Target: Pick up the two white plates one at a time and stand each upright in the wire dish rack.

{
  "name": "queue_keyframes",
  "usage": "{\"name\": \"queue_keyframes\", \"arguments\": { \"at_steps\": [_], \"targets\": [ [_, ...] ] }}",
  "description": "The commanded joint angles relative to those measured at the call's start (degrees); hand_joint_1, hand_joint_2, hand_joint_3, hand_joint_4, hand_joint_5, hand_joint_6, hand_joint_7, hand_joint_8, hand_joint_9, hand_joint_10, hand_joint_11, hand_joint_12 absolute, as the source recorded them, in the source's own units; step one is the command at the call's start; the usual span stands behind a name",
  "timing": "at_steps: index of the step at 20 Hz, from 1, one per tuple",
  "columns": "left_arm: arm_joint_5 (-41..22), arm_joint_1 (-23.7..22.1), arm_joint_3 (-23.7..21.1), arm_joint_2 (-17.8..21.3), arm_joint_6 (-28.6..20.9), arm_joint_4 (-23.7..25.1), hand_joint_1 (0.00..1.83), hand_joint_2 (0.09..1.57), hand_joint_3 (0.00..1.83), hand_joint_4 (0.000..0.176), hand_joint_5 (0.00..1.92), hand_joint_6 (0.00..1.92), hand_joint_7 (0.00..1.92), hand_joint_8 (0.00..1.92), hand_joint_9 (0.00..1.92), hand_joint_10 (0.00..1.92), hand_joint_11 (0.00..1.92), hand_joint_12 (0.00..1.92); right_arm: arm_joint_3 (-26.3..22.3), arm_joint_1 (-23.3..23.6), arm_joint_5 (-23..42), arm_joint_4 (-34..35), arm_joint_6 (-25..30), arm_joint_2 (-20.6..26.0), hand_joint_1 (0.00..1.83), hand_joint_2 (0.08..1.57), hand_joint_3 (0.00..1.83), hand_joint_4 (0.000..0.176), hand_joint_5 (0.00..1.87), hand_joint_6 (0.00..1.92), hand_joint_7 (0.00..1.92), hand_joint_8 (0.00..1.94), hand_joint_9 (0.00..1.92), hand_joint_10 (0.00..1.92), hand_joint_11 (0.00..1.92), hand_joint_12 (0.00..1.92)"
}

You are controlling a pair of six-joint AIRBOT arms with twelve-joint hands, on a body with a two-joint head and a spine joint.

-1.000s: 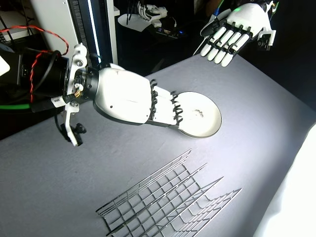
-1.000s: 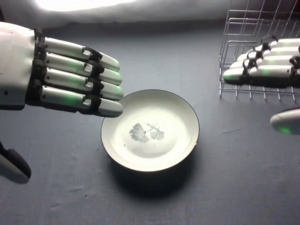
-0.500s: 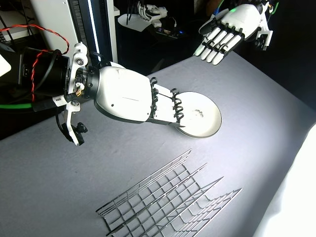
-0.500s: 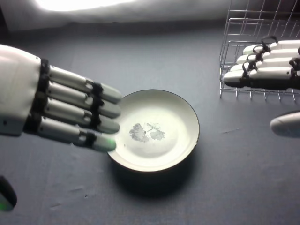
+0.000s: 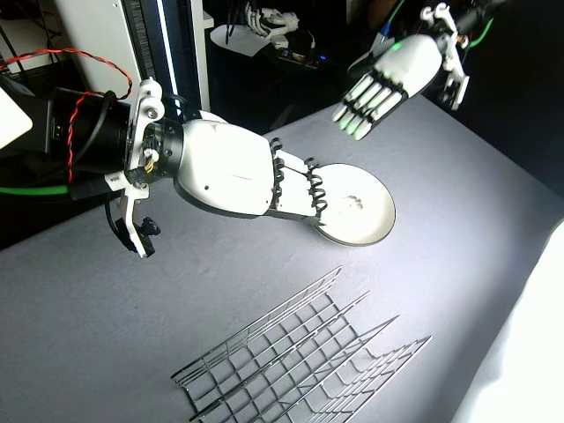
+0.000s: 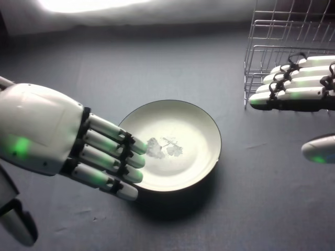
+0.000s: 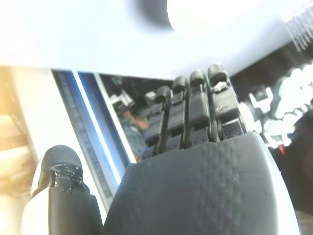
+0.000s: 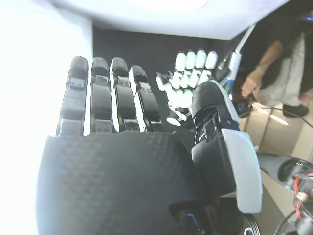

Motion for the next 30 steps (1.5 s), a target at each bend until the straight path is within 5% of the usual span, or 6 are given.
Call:
{"name": "queue_keyframes", "arguments": {
  "at_steps": [1, 7, 13, 16, 27, 30],
  "targets": [
    [-0.88, 0.13, 1.18, -0.70, -0.14, -4.09, 0.00, 1.03, 0.00, 0.000, 0.05, 0.00, 0.04, 0.00, 0.02, 0.00, 0.00, 0.06, 0.08, 0.36, 5.53, 2.59, 0.03, 0.35, 0.00, 1.39, 0.00, 0.000, 0.13, 0.00, 0.14, 0.00, 0.11, 0.00, 0.00, 0.21],
    [-0.54, 0.62, 9.40, -7.43, -0.65, -3.03, 0.00, 1.02, 0.00, 0.000, 0.05, 0.01, 0.04, 0.00, 0.02, 0.00, 0.01, 0.06, 1.30, -2.98, 10.92, 2.26, -0.84, -0.68, 0.00, 1.39, 0.00, 0.000, 0.12, 0.00, 0.14, 0.00, 0.13, 0.01, 0.00, 0.23],
    [-1.10, 0.65, 16.42, -11.99, -2.45, -1.80, 0.00, 1.03, 0.01, 0.000, 0.00, 0.00, 0.00, 0.00, 0.00, 0.00, 0.00, 0.00, 4.65, 1.66, 13.48, -9.11, -4.61, -2.82, 0.00, 1.39, 0.00, 0.000, 0.10, 0.00, 0.10, 0.00, 0.07, 0.00, 0.00, 0.09],
    [-1.84, 0.71, 19.18, -13.78, -4.24, -0.87, 0.00, 1.00, 0.00, 0.000, 0.00, 0.00, 0.00, 0.00, 0.00, 0.00, 0.00, 0.00, 5.24, 3.54, 12.78, -13.35, -5.07, -3.02, 0.00, 1.39, 0.00, 0.000, 0.10, 0.00, 0.11, 0.00, 0.09, 0.00, 0.00, 0.18],
    [-2.48, 1.47, 25.32, -17.24, -5.74, -0.01, 0.00, 1.01, 0.00, 0.000, 0.00, 0.00, 0.00, 0.00, 0.00, 0.00, 0.00, 0.00, 8.75, 4.33, 15.56, -19.39, -5.74, -5.91, 0.00, 1.38, 0.00, 0.000, 0.08, 0.00, 0.08, 0.00, 0.05, 0.00, 0.00, 0.08],
    [-2.49, 1.71, 25.85, -17.54, -5.78, 1.00, 0.00, 0.99, 0.00, 0.000, 0.00, 0.00, 0.00, 0.00, 0.00, 0.00, 0.00, 0.00, 9.00, 4.29, 15.44, -19.39, -5.74, -5.91, 0.00, 1.39, 0.00, 0.000, 0.12, 0.00, 0.12, 0.01, 0.10, 0.01, 0.00, 0.24]
  ]
}}
